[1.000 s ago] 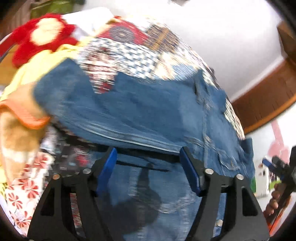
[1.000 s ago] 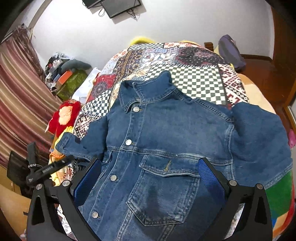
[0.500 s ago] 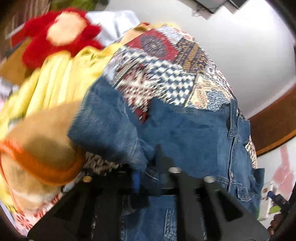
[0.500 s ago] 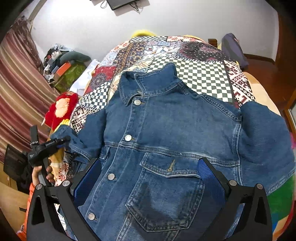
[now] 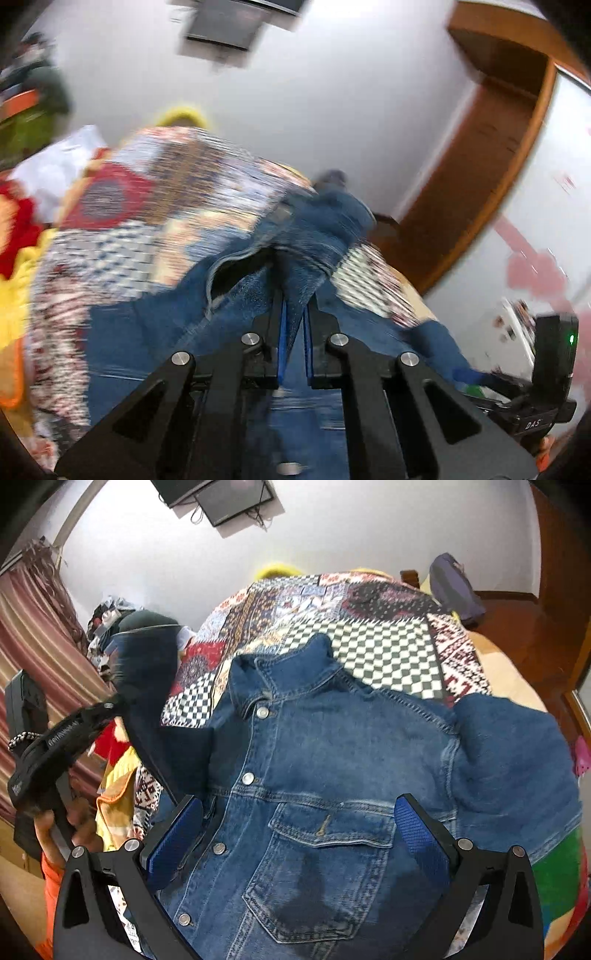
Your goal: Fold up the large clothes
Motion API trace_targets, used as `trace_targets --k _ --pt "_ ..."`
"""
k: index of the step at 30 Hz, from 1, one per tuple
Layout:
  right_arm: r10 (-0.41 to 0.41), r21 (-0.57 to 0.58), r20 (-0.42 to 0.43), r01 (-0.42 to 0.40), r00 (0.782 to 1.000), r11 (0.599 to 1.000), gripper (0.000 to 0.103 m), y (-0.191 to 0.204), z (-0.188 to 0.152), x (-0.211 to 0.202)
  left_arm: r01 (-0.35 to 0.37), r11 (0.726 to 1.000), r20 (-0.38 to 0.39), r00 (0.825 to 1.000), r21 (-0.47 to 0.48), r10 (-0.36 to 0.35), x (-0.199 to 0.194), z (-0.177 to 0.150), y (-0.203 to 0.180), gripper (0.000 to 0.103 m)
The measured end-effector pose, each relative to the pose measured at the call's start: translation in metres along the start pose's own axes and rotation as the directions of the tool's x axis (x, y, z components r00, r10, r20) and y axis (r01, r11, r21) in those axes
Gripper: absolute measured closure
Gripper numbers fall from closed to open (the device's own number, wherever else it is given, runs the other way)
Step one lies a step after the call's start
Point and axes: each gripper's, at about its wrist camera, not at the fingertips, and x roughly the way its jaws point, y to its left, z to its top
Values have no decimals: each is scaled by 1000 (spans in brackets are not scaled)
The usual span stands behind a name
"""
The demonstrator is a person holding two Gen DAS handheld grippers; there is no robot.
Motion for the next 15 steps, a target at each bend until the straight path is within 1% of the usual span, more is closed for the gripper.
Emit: trace_targets --k 2,3,6,7,9,10,11,13,15 --pt "-1 11 14 1 1000 1000 0 -6 1 -8 26 999 -53 998 44 -23 21 -7 -22 96" --pt "-6 17 22 5 1000 1000 0 -9 2 -12 42 996 -103 994 80 -34 37 -16 -36 96" --pt "-23 29 36 22 999 999 0 -19 2 -20 82 987 -220 974 135 -51 66 -43 -60 96" --pt "-28 34 35 27 999 999 0 -22 2 -21 102 984 -283 957 149 -56 80 -58 -67 96" --pt "-38 47 30 37 999 998 0 -29 2 -22 112 980 -375 926 165 -43 97 -81 -76 95" --pt "-42 54 23 40 999 998 0 -32 1 -21 108 979 -410 911 171 -29 104 -89 -79 92" --pt "-41 63 16 40 999 997 0 -35 0 -20 98 979 -453 892 182 -5 111 -99 -80 88" --pt "-24 78 2 24 1000 997 0 -39 0 -18 93 977 -469 883 190 7 111 -108 -80 87" --pt "-10 85 -12 11 1000 996 0 -41 1 -14 95 979 -463 886 180 -1 102 -108 -73 77"
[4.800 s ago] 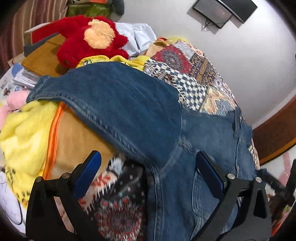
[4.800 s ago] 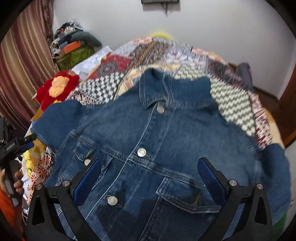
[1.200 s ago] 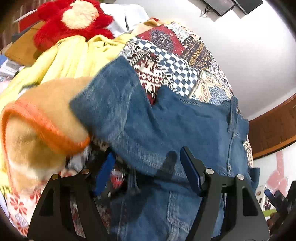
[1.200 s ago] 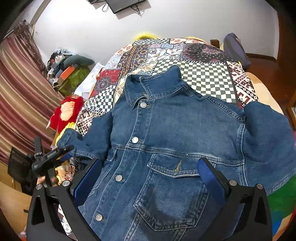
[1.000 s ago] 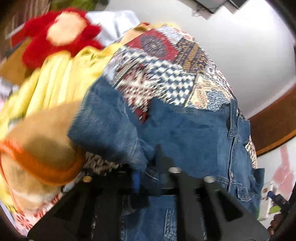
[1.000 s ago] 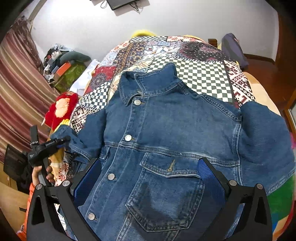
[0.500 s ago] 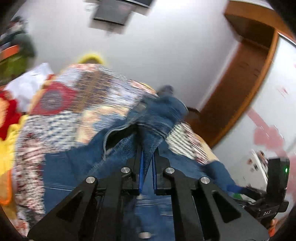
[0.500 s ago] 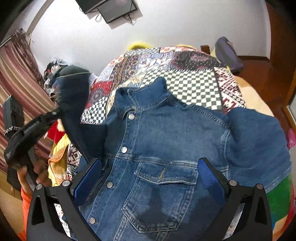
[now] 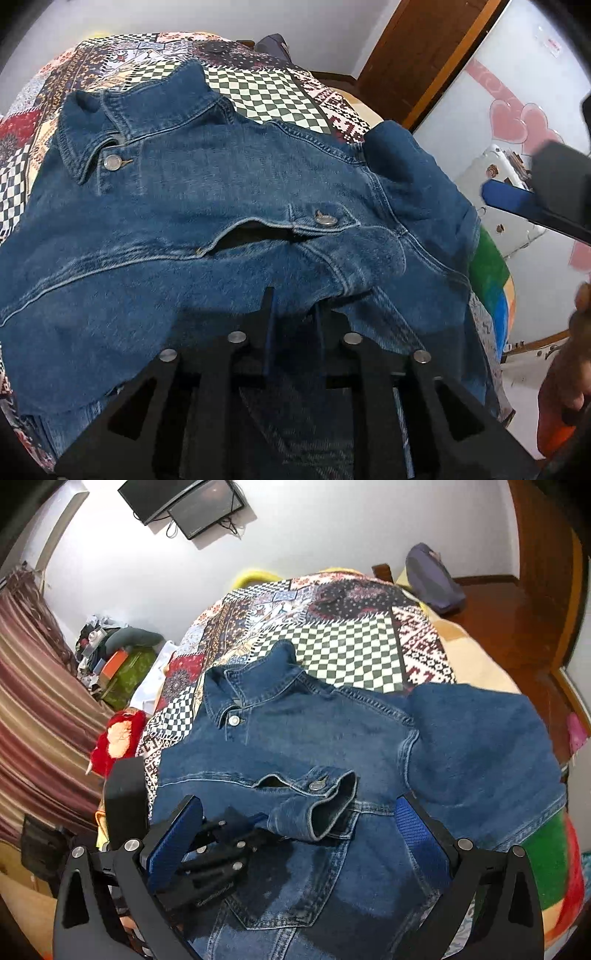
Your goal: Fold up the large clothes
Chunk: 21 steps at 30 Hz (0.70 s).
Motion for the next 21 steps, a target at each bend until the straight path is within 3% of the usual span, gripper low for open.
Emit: trace_targets --k 2,4,7,11,14,17,19,21 --pt "6 -1 -18 -6 1000 1000 0 1 1 6 31 999 38 999 -35 -30 -16 -5 9 43" --pt "26 1 -49 -26 998 1000 0 1 6 18 50 996 96 994 -71 -43 -39 -12 21 33" --pt "52 14 -111 -51 992 999 0 1 12 42 12 995 139 990 -100 2 -65 -18 41 30" --pt "37 45 -220 -28 975 999 0 -5 13 86 -118 980 188 971 -158 147 -95 -34 83 13" --pt "47 104 -298 -17 954 994 4 -15 9 116 -247 936 168 941 -251 293 -105 -49 135 13" --pt "51 121 -358 -8 932 993 9 -18 2 138 -322 890 140 914 -323 382 -106 -67 177 13" --pt "25 84 -344 5 939 996 10 -13 -1 142 -360 863 93 905 -353 416 -101 -80 200 13" --pt "13 55 -330 5 944 998 19 -7 -2 144 -377 845 65 900 -380 431 -96 -91 215 13"
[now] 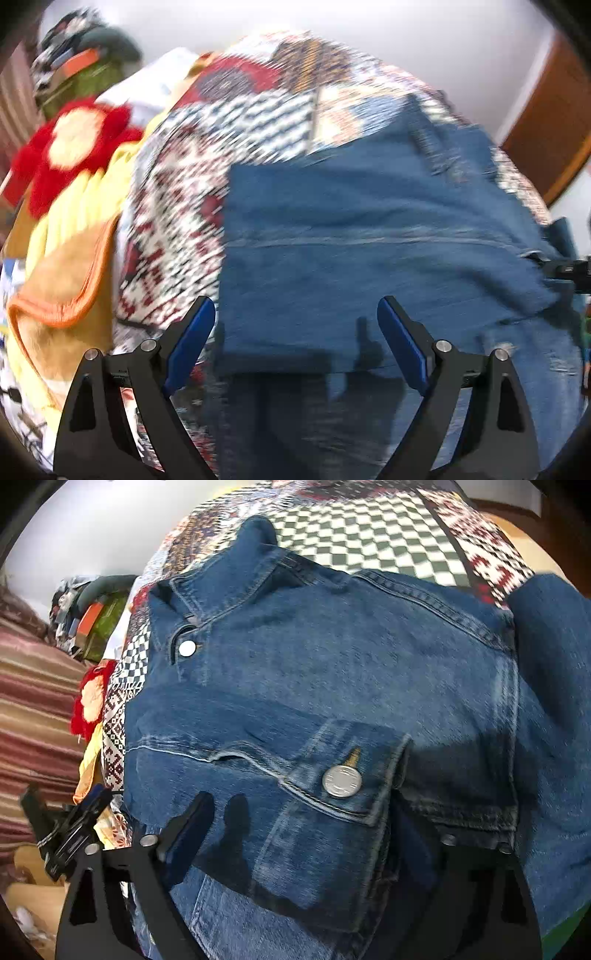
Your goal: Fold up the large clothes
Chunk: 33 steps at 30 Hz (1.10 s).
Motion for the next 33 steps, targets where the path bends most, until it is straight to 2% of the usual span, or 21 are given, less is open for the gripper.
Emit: trace_targets --k 2,4,5,7,12,15,18,19,21,23,27,31,33 --pt "-26 -21 8 26 1000 999 47 4 1 0 -3 999 -39 999 -42 1 15 -8 19 13" --pt "-57 -41 16 58 998 997 63 7 5 -1 1 998 -81 997 -68 -6 32 -17 28 13" --pt "-69 -52 22 71 997 996 70 9 8 -2 5 997 -101 995 -82 -13 40 -21 28 13" --pt "-86 -86 54 90 995 992 72 14 12 -9 26 993 -117 992 -114 -40 50 -28 31 13" --pt "-60 -181 169 91 984 979 76 35 22 -43 28 992 -113 993 -125 -43 51 -28 33 11" --pt "-67 -257 237 129 969 958 76 53 23 -62 25 993 -118 992 -118 -39 43 -23 30 12" --pt "-119 -321 329 229 937 919 76 67 17 -75 33 995 -53 998 -91 -38 20 -7 21 12" --pt "-130 -329 343 249 930 911 76 68 16 -77 39 996 -3 999 -75 -39 7 1 15 12" --pt "-166 -331 358 291 919 898 76 64 15 -76 55 997 43 998 -55 -53 -6 13 6 12" --pt "-202 -325 344 318 917 891 76 56 16 -66 77 996 51 996 -35 -75 -8 21 -3 11" --pt "-262 -269 235 322 936 908 76 23 21 -32 100 995 -24 995 6 -100 19 21 -26 11" --pt "-257 -231 141 284 956 931 75 -2 19 -7 109 993 -87 991 51 -104 42 5 -48 11" --pt "-283 -231 135 308 950 923 67 -7 16 -1 98 994 -79 993 57 -94 45 -1 -52 10"
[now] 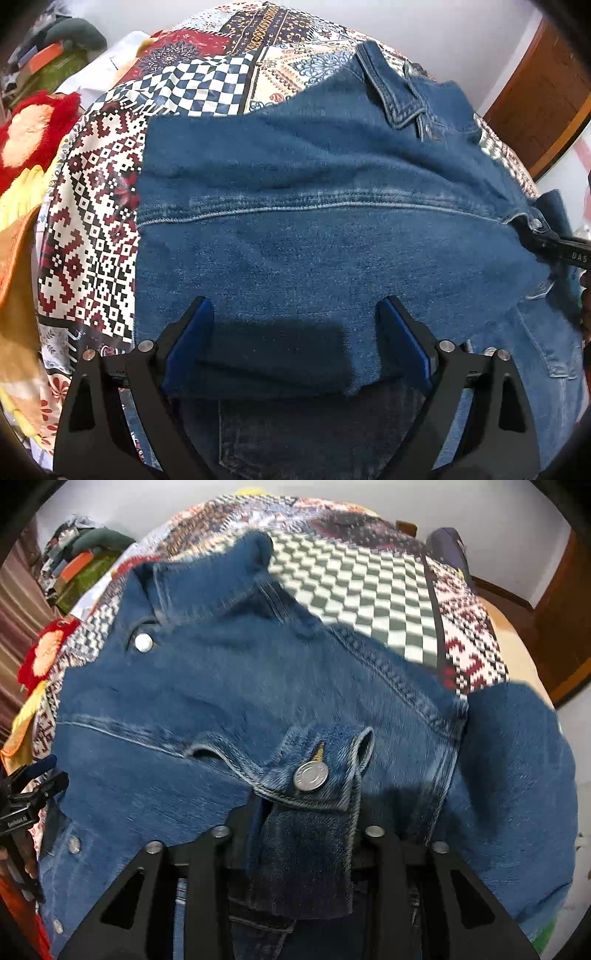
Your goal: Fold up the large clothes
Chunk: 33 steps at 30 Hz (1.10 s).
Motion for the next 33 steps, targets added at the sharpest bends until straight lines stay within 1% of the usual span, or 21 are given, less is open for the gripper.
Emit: trace_targets --k 1,2,4,5,7,9,13,15,18,20,23,28,30,33 --pt "-24 -7 4 24 1000 1000 59 -1 -2 1 1 1000 3 1000 -7 -1 0 0 2 7" --pt "-38 -18 10 38 999 999 55 -1 -3 1 8 1000 -4 1000 -13 -8 2 0 4 6" --pt "-49 -39 13 49 999 998 52 -2 -5 -2 25 999 -14 1000 -28 -25 5 0 8 5" --pt "-59 -44 13 60 998 997 45 -2 -6 -3 22 999 -16 1000 -29 -22 5 -2 10 3" --pt "-114 -56 14 115 993 992 33 -1 -8 -5 9 1000 -11 1000 -19 -10 6 -3 12 2" --pt "-115 -67 14 116 993 991 33 -1 -9 -9 3 1000 -8 1000 -17 -3 4 -4 11 2" --pt "-95 -53 5 95 995 994 33 -1 -9 -27 -4 999 -23 1000 -39 3 -3 -13 10 2" --pt "-69 -43 35 71 997 997 33 -3 -9 -45 -14 999 -30 999 -33 13 -7 -13 8 3" --pt "-45 -21 99 47 994 999 33 -7 -9 -77 -42 999 -24 999 3 42 -20 -11 2 3" --pt "-33 -1 142 34 989 999 33 -14 -9 -98 -55 998 6 998 24 55 -35 -7 -2 3" --pt "-26 37 202 18 979 999 33 -28 -11 -128 -42 998 64 997 35 40 -60 4 -11 3" --pt "-43 118 284 10 958 993 33 -63 -20 -166 12 998 171 985 61 -22 -101 30 -37 3" --pt "-57 160 304 8 951 987 33 -80 -28 -178 19 996 191 981 86 -36 -104 43 -49 3" --pt "-77 225 313 5 947 974 32 -109 -44 -185 28 988 213 975 151 -60 -109 54 -80 3"
